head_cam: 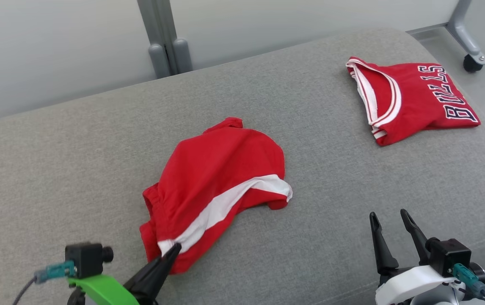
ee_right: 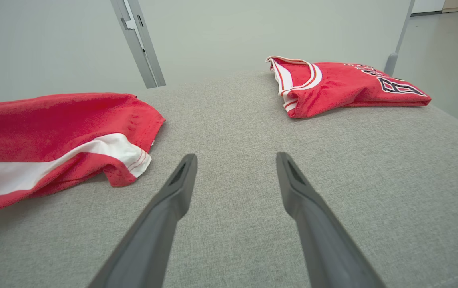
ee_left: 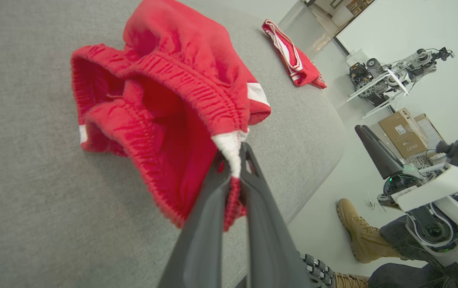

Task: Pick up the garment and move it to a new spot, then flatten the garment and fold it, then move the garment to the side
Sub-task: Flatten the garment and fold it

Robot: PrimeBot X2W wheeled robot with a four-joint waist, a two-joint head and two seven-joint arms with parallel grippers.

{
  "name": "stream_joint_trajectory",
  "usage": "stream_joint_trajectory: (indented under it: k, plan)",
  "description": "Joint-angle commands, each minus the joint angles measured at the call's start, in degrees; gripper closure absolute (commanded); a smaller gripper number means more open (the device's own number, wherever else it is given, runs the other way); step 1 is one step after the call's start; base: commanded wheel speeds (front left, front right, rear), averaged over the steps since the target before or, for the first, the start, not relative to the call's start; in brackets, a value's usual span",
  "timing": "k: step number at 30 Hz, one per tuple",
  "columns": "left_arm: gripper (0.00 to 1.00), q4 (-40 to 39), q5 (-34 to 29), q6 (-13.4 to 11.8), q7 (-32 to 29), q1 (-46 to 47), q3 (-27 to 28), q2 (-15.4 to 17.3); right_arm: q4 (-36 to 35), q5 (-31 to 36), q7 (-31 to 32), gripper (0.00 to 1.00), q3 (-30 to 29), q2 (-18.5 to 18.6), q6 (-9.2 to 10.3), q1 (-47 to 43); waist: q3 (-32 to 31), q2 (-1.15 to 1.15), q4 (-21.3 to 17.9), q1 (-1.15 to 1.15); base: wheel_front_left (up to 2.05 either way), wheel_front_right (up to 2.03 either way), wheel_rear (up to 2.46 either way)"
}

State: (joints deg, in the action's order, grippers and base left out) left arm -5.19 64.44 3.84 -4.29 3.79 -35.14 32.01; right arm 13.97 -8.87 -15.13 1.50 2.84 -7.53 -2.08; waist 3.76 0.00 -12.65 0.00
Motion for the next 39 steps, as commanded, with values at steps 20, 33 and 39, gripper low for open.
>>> stream_joint_trajectory:
  k: [20, 33, 39]
  plan:
    - [0.0, 26.63, -2.68, 2.46, 14.11, -1.78, 0.02, -3.16, 0.43, 1.98, 0.01, 0.0, 0.86, 0.09, 0.1, 0.13, -1.06, 0.0, 5.93, 0.0, 0.0, 0.0, 0.0]
    - [0.0, 9.47, -8.31, -19.31, 15.04, -7.71, 4.67, 3.43, -0.62, 2.2, 0.01, 0.0, 0.74, 0.08, 0.09, -0.33, -1.27, 0.0, 0.35, 0.0, 0.0, 0.0, 0.0]
    - [0.0, 0.77, -13.6, -16.28, 13.72, -3.38, -2.0, 0.42, -0.56, 2.17, 0.01, 0.0, 1.27, 0.08, 0.09, -0.44, -1.22, 0.0, -1.65, 0.0, 0.0, 0.0, 0.0]
